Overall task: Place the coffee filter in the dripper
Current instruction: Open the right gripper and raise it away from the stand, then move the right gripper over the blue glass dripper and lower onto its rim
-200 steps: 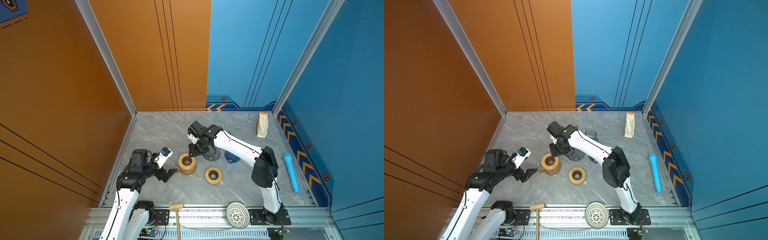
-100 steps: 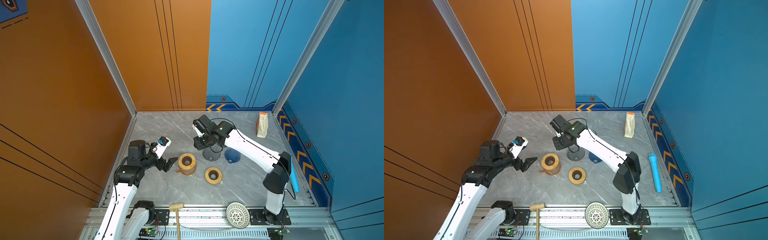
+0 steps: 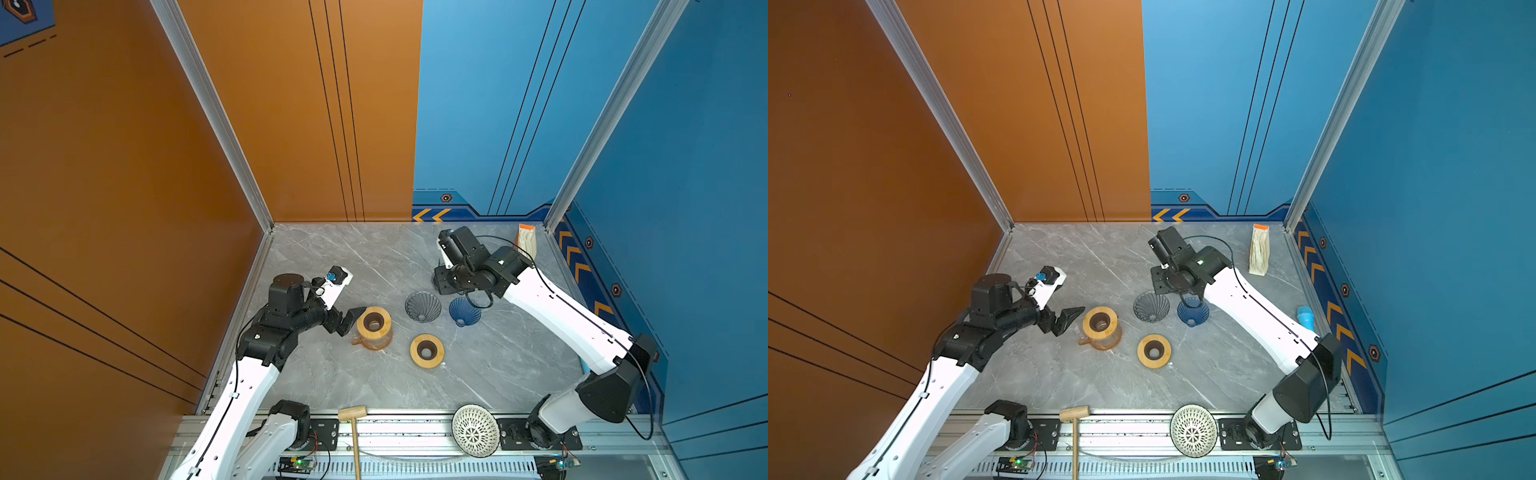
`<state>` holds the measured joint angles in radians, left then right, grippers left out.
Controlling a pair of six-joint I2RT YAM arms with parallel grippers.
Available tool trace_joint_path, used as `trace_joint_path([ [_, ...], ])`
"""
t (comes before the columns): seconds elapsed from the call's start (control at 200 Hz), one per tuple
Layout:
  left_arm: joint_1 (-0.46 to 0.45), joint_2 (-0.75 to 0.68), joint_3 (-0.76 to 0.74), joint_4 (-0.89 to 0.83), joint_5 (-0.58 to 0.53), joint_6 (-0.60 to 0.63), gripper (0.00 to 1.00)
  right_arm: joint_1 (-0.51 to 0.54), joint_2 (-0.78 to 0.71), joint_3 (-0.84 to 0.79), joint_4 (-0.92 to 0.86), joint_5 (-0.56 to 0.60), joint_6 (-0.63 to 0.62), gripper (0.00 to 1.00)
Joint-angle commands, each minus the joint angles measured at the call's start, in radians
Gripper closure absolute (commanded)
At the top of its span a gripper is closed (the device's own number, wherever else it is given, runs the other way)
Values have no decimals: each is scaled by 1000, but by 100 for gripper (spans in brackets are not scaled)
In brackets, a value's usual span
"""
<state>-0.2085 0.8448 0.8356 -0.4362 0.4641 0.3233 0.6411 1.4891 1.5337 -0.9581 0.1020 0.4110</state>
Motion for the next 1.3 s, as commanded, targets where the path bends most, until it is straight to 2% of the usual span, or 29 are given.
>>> trace_joint_path([
  [0.0,-15,6,-11,43,-20,-16,2,-61,-81,-84,-5,-13,55,61],
  [0.275,-42,23,-49,57,-19,-13,2,-247,-213,-308,3,-97,95,61],
  [0.556,-67,94,-47,92,-5,-24,2,-387,-193,-415,108,-272,74,60],
  [0.841,-90,152,-43,113,-6,-14,2,-404,-70,-434,170,-324,52,60],
  [1.072,-89,157,-50,125,-18,-10,2,-403,-4,-447,192,-289,54,60],
  [1.292,-90,154,-55,123,-20,-23,2,-401,44,-452,241,-329,57,61],
])
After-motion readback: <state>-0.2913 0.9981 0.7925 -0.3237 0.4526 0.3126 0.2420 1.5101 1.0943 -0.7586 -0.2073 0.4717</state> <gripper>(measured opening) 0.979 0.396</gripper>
